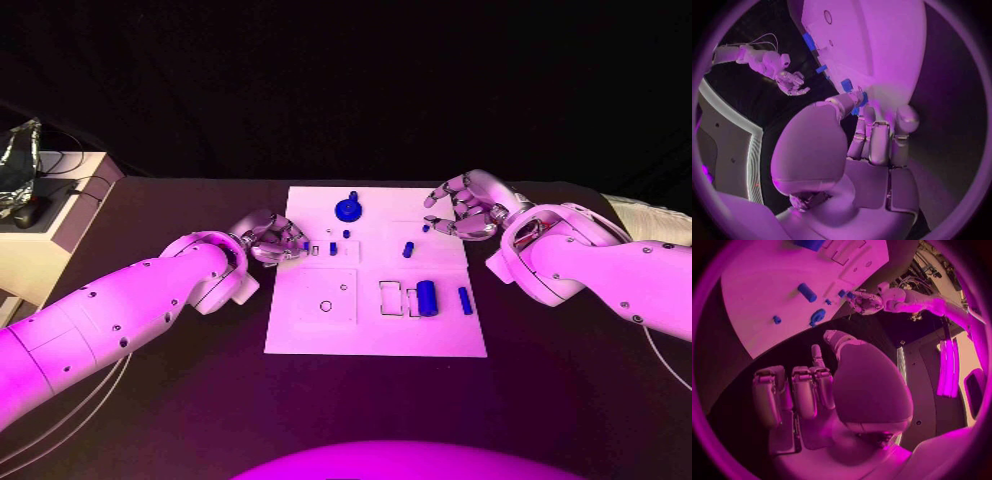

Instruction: Assemble the parts on the task board

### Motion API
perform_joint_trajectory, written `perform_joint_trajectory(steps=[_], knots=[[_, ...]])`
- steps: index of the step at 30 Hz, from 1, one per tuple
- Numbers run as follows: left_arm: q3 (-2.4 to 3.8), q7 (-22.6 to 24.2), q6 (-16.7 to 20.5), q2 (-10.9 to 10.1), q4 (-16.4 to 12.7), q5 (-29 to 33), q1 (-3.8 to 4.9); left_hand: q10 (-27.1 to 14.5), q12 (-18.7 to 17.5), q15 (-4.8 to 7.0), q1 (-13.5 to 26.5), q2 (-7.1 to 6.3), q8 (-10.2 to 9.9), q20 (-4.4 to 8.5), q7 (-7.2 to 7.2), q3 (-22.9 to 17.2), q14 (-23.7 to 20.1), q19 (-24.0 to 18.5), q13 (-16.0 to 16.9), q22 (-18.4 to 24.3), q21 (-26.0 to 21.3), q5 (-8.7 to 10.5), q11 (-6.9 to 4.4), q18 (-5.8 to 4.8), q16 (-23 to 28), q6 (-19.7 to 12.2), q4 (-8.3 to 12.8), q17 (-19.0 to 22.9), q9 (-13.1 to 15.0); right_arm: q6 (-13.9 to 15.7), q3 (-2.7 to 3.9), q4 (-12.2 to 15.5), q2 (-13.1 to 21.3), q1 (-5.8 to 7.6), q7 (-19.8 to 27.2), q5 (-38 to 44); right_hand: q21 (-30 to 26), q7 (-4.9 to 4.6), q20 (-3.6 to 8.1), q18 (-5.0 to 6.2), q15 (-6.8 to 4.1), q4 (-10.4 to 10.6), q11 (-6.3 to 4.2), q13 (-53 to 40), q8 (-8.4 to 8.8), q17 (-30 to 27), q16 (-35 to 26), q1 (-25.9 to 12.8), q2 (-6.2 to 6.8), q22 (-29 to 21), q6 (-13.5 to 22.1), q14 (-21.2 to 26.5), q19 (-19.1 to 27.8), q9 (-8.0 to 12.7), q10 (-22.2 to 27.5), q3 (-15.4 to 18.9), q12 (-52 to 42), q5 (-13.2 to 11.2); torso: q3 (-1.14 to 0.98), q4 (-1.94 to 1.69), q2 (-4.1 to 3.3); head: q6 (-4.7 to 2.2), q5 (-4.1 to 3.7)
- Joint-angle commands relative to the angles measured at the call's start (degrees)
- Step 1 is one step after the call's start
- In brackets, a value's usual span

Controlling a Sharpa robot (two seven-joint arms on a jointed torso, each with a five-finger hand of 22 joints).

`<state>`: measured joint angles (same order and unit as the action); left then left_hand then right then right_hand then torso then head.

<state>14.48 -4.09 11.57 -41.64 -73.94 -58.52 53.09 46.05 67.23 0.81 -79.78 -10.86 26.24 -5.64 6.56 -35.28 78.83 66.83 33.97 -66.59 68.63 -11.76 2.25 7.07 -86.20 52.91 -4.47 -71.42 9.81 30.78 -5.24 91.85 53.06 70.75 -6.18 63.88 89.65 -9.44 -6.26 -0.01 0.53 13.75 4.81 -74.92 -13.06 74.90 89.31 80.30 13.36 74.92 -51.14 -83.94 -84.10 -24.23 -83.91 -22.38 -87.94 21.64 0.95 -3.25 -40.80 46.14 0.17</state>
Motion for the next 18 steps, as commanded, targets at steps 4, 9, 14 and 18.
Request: perform_joint_trajectory(steps=[4, 9, 14, 18], knots=[[-0.16, -0.9, -1.3, 0.0, 0.1, -1.4, -0.16, -0.5, 0.3, -0.04, -0.6, -0.36, -0.4, 0.29, 0.17, -0.1, 0.1, 0.1, 0.1, 0.0, 0.3, -0.17, 0.02, 0.15, -0.3, 0.1, 0.5, 0.1, 1.6, -0.2, 0.01, 0.1, 0.0, -0.02, 0.2, 0.6, 0.4, 0.2, 0.29, 0.01, -0.41, 0.0, -0.42, -13.1, -0.04, 12.5, -0.2, -0.7, 0.09, 15.1, 0.1, -5.4, -5.9, -0.1, -4.1, -0.5, -0.1, 0.1, 0.03, -0.01, -0.02, 0.08, 0.05], [-0.16, -0.8, -1.3, 0.0, 0.1, -1.3, -0.16, -0.6, 0.5, -0.09, -0.6, -0.55, -0.7, 0.28, 0.26, -0.1, 0.1, 0.1, 0.1, -0.1, 0.3, -0.15, 0.09, 0.15, -0.3, -0.2, 0.7, 0.1, 1.5, -0.2, 0.01, 0.1, 0.0, -0.02, 0.2, 0.6, 0.4, 0.2, 0.29, 0.01, -0.41, 0.0, -0.42, -13.1, -0.04, 12.5, -0.2, -0.7, 0.09, 15.1, 0.1, -5.4, -5.9, -0.1, -4.1, -0.5, -0.1, 0.1, 0.0, 0.0, 0.0, 0.04, 0.06], [-0.16, -0.7, -1.3, 0.0, 0.0, -1.3, -0.16, -0.7, 0.6, -0.15, -0.6, -0.7, -1.1, 0.26, 0.36, -0.2, 0.1, 0.1, 0.1, -0.1, 0.4, -0.12, 0.17, 0.13, -0.3, -0.7, 0.7, 0.1, 1.4, -0.2, 0.01, 0.1, 0.0, -0.02, 0.2, 0.6, 0.4, 0.2, 0.29, 0.01, -0.41, 0.0, -0.42, -13.1, -0.04, 12.5, -0.2, -0.7, 0.09, 15.1, 0.1, -5.4, -5.9, -0.1, -4.1, -0.5, -0.1, 0.1, -0.01, 0.03, -0.01, 0.06, 0.07], [-0.16, -0.6, -1.3, 0.0, 0.0, -1.1, -0.16, -0.9, 0.8, -0.24, -0.6, -1.04, -1.7, 0.21, 0.45, -0.2, 0.0, 0.0, 0.1, -0.1, 0.3, -0.08, 0.26, 0.14, -0.4, -1.3, 0.8, 0.1, 1.2, -0.1, 0.01, 0.1, 0.0, -0.02, 0.2, 0.6, 0.4, 0.2, 0.3, 0.01, -0.42, -0.1, -0.42, -13.0, -0.07, 12.4, -0.2, -0.8, 0.17, 15.1, 0.1, -5.4, -5.9, -0.1, -4.0, -0.5, 0.0, 0.1, 0.0, 0.01, 0.0, 0.0, 0.08]])
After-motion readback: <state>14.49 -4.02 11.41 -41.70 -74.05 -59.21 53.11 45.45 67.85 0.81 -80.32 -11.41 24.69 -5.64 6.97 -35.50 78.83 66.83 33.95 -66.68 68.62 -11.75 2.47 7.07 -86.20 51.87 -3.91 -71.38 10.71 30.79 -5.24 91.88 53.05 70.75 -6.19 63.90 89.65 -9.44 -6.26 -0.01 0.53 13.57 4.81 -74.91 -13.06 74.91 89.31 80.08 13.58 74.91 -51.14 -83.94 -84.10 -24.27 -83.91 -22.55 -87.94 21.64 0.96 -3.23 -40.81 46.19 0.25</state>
